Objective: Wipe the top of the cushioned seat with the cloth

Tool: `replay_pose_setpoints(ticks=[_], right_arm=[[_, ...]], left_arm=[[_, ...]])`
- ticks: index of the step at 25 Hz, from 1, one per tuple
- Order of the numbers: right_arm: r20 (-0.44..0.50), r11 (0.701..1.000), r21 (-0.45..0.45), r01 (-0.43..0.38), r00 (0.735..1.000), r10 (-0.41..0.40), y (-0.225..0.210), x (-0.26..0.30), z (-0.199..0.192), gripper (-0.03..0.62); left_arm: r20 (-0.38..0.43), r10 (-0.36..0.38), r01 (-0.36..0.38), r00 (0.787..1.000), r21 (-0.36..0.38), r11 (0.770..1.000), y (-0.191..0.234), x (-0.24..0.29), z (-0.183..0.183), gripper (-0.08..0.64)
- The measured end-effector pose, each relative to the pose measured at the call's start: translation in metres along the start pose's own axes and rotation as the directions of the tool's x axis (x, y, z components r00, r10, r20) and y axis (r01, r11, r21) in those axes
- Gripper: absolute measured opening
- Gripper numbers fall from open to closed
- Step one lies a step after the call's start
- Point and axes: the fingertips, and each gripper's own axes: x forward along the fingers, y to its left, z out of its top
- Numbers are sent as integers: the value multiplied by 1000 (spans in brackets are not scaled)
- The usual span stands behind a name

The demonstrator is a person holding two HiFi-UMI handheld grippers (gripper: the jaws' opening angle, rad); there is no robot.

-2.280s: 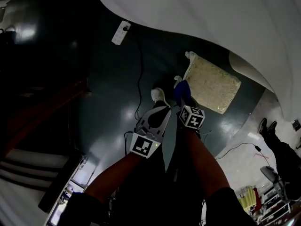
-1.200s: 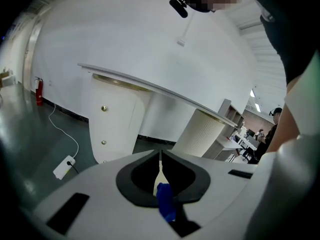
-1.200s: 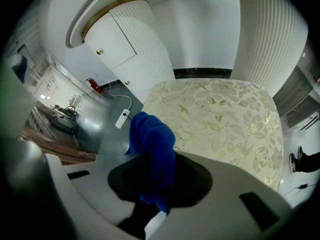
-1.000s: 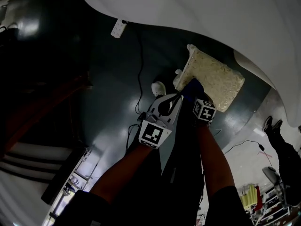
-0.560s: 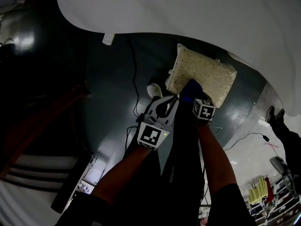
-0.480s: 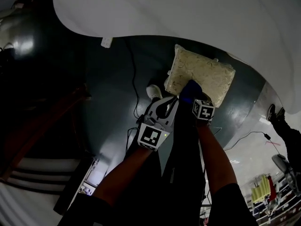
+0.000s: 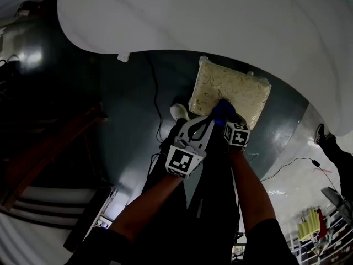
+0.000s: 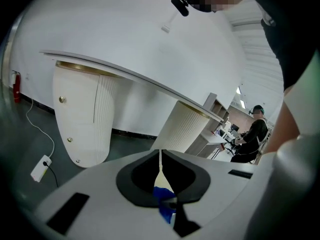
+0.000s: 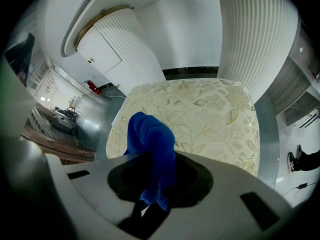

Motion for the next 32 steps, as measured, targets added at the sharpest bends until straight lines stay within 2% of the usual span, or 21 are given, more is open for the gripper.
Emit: replay_pose_setpoints(ticks=[3, 7, 11, 15, 21, 26, 29, 32], right_arm=[[-8, 1000, 14, 3, 1000, -3, -11, 1, -4, 100], [-20, 1000, 23, 10, 1000, -10, -25, -5, -5, 100], [-17, 999, 36, 28, 999, -27, -41, -10, -9, 100], [-20, 998, 50, 33, 999, -32, -55, -16, -13, 100], [-29, 998, 48, 46, 999, -45, -77, -23, -18, 101], [-23, 999, 48, 15, 1000, -14, -91, -27, -19, 109], [-18, 999, 48, -1, 1000, 2, -95, -30, -20, 117], [-15, 998, 62, 4, 1000, -3, -99, -35, -18, 117]], left_arm=[[-23, -12, 13, 1000, 25, 1000, -8, 6, 1, 26], [-19, -21, 22, 1000, 18, 1000, -18, 14, 1, 26], [-53, -30, 33, 998, 57, 998, -25, 23, 3, 26], [-51, -53, 55, 997, 47, 997, -37, 31, 3, 26], [-40, -72, 76, 997, 85, 994, -50, 47, 25, 26], [-11, -90, 90, 996, 34, 995, -58, 54, 22, 26], [-34, -99, 100, 995, 34, 994, -62, 57, 22, 26], [-19, -98, 99, 995, 35, 994, -65, 61, 28, 26]])
